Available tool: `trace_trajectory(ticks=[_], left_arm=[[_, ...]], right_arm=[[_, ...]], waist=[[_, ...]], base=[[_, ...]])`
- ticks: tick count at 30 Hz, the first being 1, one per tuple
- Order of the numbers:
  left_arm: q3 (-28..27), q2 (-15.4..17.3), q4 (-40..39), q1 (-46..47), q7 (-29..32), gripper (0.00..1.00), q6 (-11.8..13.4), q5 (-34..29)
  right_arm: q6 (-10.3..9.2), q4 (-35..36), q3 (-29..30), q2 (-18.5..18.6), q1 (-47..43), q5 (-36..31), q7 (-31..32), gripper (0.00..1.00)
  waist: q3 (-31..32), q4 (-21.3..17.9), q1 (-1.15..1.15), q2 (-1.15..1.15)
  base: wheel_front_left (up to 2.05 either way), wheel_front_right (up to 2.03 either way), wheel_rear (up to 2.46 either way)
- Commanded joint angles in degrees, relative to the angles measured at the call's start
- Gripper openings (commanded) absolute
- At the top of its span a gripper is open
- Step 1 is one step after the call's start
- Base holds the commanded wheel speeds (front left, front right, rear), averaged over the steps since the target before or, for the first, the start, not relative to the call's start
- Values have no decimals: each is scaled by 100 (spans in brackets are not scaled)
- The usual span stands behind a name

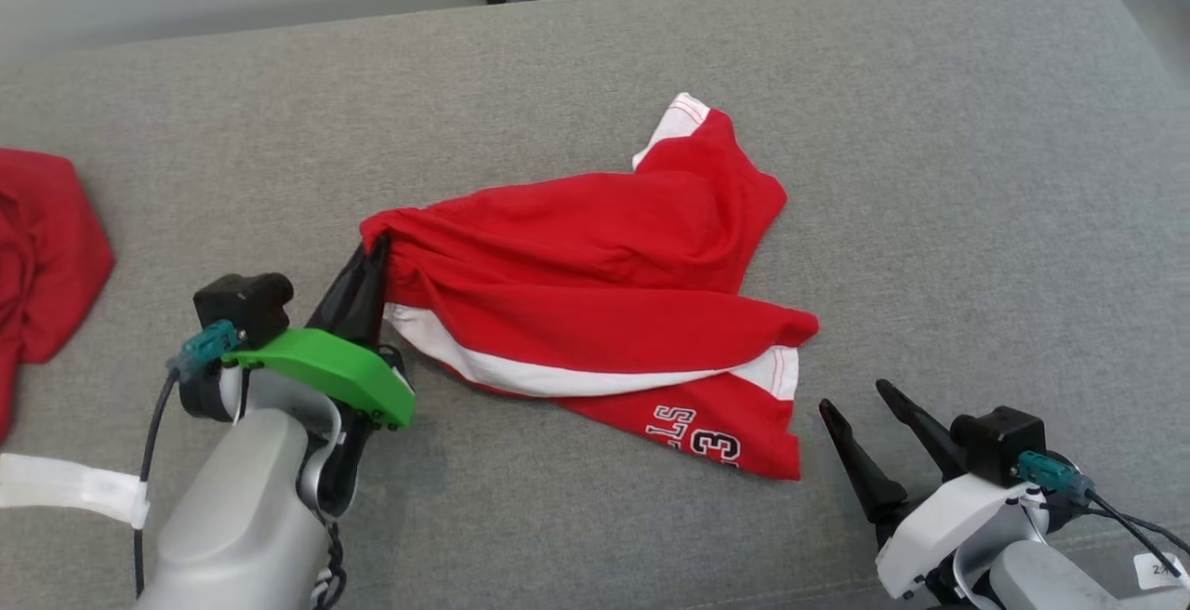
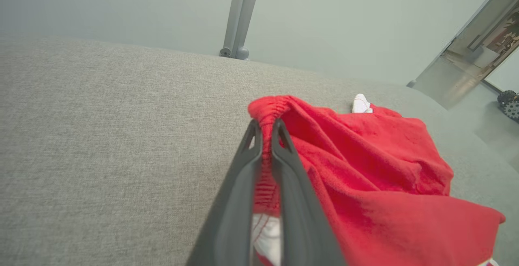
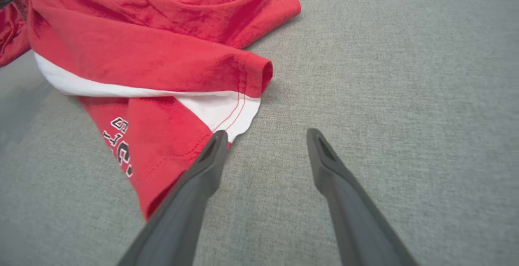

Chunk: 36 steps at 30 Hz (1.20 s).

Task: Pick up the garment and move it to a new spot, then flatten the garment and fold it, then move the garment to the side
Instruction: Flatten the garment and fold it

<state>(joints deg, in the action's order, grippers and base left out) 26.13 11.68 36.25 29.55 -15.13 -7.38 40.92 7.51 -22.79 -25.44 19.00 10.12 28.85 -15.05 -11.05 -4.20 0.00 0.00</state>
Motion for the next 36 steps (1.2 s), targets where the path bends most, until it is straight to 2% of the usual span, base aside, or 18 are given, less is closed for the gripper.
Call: trace_trajectory(ticks=[1, 5, 14, 15, 16, 17, 20, 26, 30, 36], left_arm=[[-81, 3, 317, 273, -3, 0, 16, -120], [-121, -21, 914, 663, -3, 0, 110, -292], [-268, -104, 2104, 1378, -2, 0, 680, -783], [-289, -129, 2181, 1358, -1, 11, 686, -783], [-306, -161, 2217, 1344, -1, 46, 673, -823], [-332, -184, 2182, 1338, -2, 100, 666, -864], [-492, -252, 1918, 1177, -2, 100, 734, -1025], [-1030, -397, 817, 516, -2, 100, 819, -1531], [-1330, -630, -50, -312, 0, 100, 671, -2002], [-1552, -817, -547, -1011, -1, 100, 452, -2313]], right_arm=[[-4, 10, -34, -17, 126, 36, -17, 100], [-4, 42, -50, -65, 206, 35, -16, 100], [-4, 210, -109, -264, 460, 52, -17, 100], [-4, 224, -128, -278, 466, 64, -17, 100], [-4, 247, -151, -291, 470, 71, -17, 100], [-4, 281, -157, -311, 469, 92, -17, 100], [-4, 382, -170, -344, 447, 145, -17, 100], [-4, 525, -205, -405, 407, 327, -17, 100], [-3, 324, -122, -451, 351, 582, -17, 100], [-4, 13, -53, -475, 476, 790, -17, 100]], waist=[[-245, -350, 0, 0], [-383, -547, 0, 0], [-676, -848, 0, 0], [-666, -845, 0, 0], [-655, -831, 0, 0], [-649, -804, 0, 0], [-597, -672, 0, 0], [-414, -302, 0, 0], [-293, 59, 0, 0], [-246, 412, 0, 0]], base=[[0, 0, 0], [0, 0, 0], [0, 0, 0], [0, 0, 0], [0, 0, 0], [0, 0, 0], [0, 0, 0], [0, 0, 0], [0, 0, 0], [0, 0, 0]])
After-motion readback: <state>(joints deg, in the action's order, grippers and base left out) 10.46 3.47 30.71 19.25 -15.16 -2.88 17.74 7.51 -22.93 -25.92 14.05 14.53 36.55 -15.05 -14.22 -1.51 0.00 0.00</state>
